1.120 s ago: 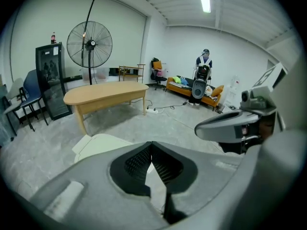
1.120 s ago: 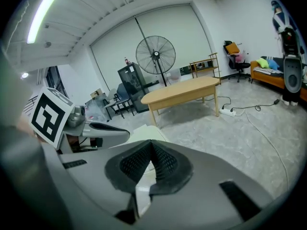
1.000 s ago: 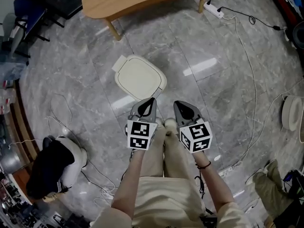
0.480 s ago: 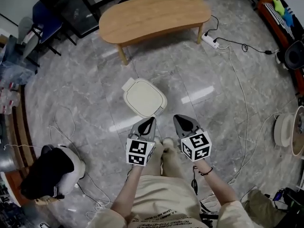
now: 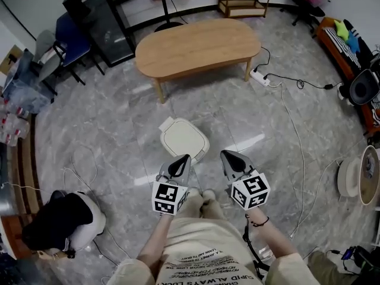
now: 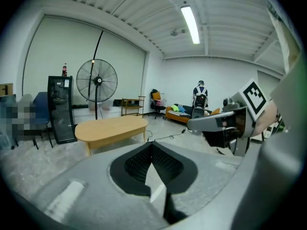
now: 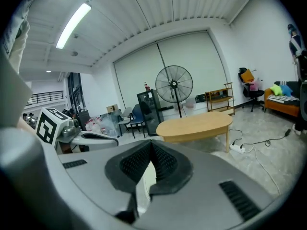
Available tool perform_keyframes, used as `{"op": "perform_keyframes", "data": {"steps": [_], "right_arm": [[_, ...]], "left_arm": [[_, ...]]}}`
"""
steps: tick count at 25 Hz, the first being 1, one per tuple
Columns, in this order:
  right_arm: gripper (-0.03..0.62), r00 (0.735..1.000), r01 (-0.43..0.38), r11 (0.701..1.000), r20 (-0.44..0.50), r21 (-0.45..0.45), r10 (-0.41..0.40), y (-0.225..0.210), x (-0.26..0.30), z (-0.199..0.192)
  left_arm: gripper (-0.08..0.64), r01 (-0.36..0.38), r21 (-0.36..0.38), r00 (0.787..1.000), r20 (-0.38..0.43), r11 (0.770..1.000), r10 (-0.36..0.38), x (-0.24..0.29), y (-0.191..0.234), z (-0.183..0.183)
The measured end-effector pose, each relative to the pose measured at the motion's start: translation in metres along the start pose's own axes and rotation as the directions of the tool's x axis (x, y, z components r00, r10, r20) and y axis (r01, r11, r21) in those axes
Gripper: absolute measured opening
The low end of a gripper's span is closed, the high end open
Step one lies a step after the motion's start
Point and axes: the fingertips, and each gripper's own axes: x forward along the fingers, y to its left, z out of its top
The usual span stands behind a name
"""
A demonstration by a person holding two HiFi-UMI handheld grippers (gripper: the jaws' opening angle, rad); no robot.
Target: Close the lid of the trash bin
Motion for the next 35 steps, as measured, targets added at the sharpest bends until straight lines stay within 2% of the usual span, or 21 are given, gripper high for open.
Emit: {"op": "perform_keyframes", "data": {"steps": [8, 17, 23, 28, 33, 35], "right_arm": [[0.005, 0.993, -0.010, 1.000, 0.118, -0.022, 0.012, 0.010, -0.017, 0.046], [0.005, 0.965, -0.004, 0.998, 0.261, -0.060, 0.020, 0.016, -0.043, 0.090], [0.005, 0.952, -0.004, 0.997, 0.305, -0.075, 0.027, 0.017, -0.059, 0.107], [0.005, 0.942, -0.008, 0.996, 0.334, -0.092, 0.039, 0.019, -0.064, 0.116], [0.005, 0.943, -0.012, 0.998, 0.330, -0.069, 0.034, 0.019, -0.067, 0.115], [0.005, 0.944, -0.003, 0.996, 0.329, -0.088, 0.032, 0.020, -0.068, 0.115]], "left_arm": [[0.023, -0.005, 0.037, 0.995, 0.102, 0.999, 0.001, -0.026, 0.005, 0.045], [0.023, -0.037, 0.075, 0.977, 0.211, 0.996, 0.021, -0.055, 0.016, 0.082], [0.023, -0.074, 0.092, 0.958, 0.282, 0.993, 0.045, -0.074, 0.022, 0.105], [0.023, -0.119, 0.075, 0.941, 0.327, 0.990, 0.088, -0.089, 0.031, 0.110], [0.023, -0.150, 0.070, 0.927, 0.356, 0.986, 0.116, -0.099, 0.035, 0.115], [0.023, -0.154, 0.072, 0.926, 0.359, 0.985, 0.118, -0.101, 0.036, 0.116]]}}
